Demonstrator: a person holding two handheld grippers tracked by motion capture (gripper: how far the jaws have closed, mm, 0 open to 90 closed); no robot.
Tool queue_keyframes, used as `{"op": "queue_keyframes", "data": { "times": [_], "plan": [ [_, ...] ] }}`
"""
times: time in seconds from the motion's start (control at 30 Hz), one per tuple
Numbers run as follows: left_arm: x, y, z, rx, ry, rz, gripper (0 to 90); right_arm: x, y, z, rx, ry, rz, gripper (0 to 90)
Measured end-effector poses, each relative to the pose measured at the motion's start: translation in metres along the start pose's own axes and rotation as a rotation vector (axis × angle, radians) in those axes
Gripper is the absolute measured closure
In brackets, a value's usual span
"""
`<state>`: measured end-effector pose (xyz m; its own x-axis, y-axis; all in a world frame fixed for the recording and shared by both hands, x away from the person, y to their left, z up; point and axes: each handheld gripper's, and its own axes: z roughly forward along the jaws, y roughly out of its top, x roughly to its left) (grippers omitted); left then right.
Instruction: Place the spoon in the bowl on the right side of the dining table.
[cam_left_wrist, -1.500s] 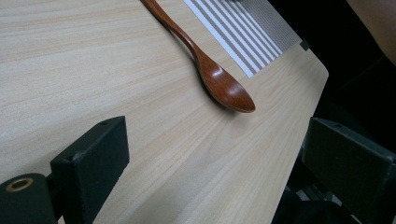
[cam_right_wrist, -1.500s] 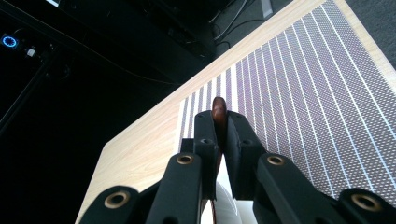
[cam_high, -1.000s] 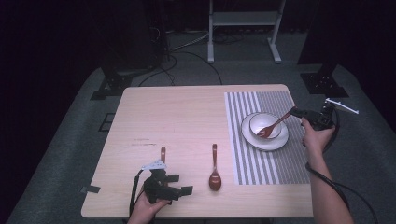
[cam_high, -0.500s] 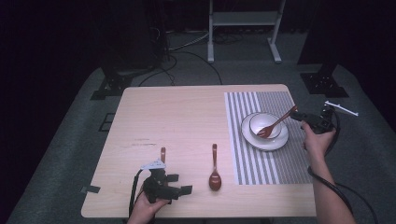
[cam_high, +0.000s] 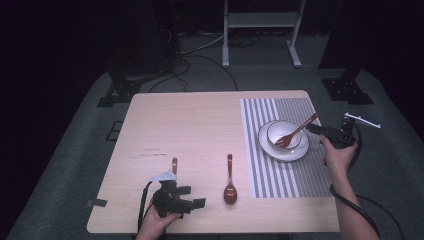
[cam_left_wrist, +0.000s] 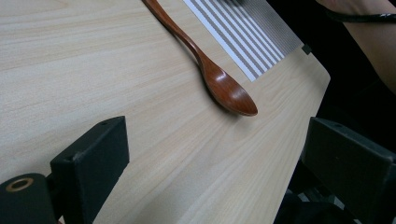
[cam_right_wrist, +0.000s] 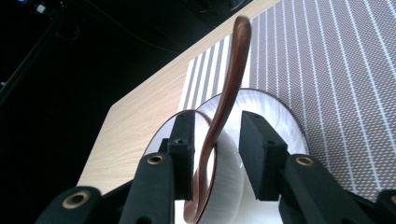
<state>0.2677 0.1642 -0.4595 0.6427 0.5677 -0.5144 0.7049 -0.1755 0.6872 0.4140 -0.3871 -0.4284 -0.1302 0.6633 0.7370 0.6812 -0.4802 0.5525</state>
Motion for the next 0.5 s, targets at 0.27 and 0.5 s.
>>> {"op": "queue_keyframes", "data": {
  "times": [0.27,0.5],
  "plan": [
    [0.0,-0.001,-0.002,-0.01,0.001,-0.008,6.2,0.005,-0.008,-0.004,0.01,0.02,-0.021,63.2],
    [-0.002,-0.001,-0.003,-0.011,0.0,0.0,6.2,0.011,-0.018,-0.007,0.026,0.039,-0.045,59.7]
  ]
}}
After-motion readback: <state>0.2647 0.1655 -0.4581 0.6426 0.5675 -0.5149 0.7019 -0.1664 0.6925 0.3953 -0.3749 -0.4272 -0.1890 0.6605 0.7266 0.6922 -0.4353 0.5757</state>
